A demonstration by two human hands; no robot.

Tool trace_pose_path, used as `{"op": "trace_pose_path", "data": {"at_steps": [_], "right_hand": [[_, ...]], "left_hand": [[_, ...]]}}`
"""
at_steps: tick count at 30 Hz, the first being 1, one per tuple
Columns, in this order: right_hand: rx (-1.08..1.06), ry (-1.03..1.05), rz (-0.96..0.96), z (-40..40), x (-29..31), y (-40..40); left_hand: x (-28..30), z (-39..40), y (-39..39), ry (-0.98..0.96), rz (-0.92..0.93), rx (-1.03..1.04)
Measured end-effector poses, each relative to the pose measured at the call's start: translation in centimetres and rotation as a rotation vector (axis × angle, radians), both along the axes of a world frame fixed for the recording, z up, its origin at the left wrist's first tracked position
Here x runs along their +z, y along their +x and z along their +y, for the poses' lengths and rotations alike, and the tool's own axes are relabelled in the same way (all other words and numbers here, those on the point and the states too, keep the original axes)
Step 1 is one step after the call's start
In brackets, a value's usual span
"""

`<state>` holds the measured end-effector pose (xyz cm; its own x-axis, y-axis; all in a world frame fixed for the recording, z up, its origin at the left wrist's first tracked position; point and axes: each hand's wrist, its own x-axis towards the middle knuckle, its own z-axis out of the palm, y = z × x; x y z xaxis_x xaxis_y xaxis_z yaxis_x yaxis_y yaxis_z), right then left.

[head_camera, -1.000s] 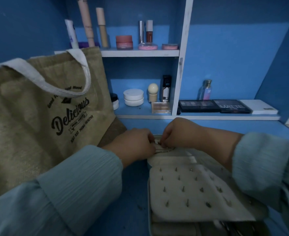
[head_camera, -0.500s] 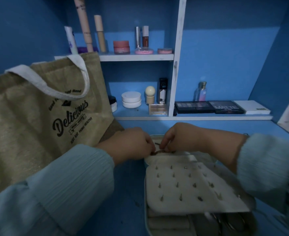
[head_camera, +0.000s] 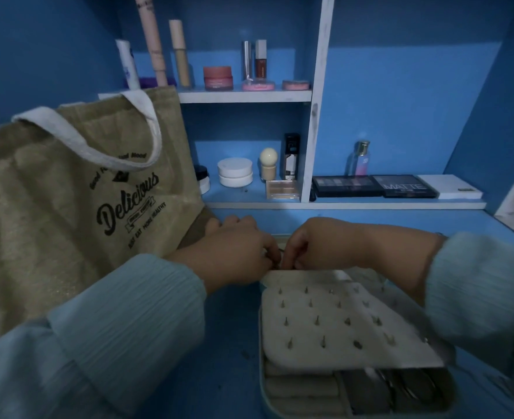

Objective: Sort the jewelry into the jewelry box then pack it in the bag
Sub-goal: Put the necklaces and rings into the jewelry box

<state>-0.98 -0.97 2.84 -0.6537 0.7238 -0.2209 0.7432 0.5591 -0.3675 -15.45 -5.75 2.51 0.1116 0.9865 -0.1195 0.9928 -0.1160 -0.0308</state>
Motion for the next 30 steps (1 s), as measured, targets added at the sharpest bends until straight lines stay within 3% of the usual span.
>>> {"op": "trace_pose_path", "data": {"at_steps": [5,8,11,15,21,25,30], "right_hand": [[0.035,-0.073,-0.103,-0.1,0.6,0.2],[-0.058,-0.017,-0.03,0.0,0.7,0.5],[-0.073,0.067,-0.084,-0.1,0.6,0.7],[-0.044,-0.001,-0.068,-0.5,0.0,0.6],[-0.234,-0.217,0.205,-0.3,0.1,0.7],[-0.155,0.041,-0.02,-0.5,-0.2,0.5],[-0.076,-0.025,-0.069,-1.0,-0.3,0.2]], "left_hand": [[-0.3,-0.3,0.2,-0.03,-0.036,-0.025],[-0.7,-0.3,0.1,-0.07,-0.11,-0.038],[-1.3,-0.2,-0.1,-0.085,-0.216,-0.023],[-2.2,0.2,-0.2,-0.092,-0.324,-0.026],[-3.9,-0.5,-1.5,0.241,-0.475,-0.079],[-4.8,-0.7,-1.8,0.352,-0.375,-0.042],[-5.3,-0.7,-1.6,0.359,-0.275,-0.06]]}}
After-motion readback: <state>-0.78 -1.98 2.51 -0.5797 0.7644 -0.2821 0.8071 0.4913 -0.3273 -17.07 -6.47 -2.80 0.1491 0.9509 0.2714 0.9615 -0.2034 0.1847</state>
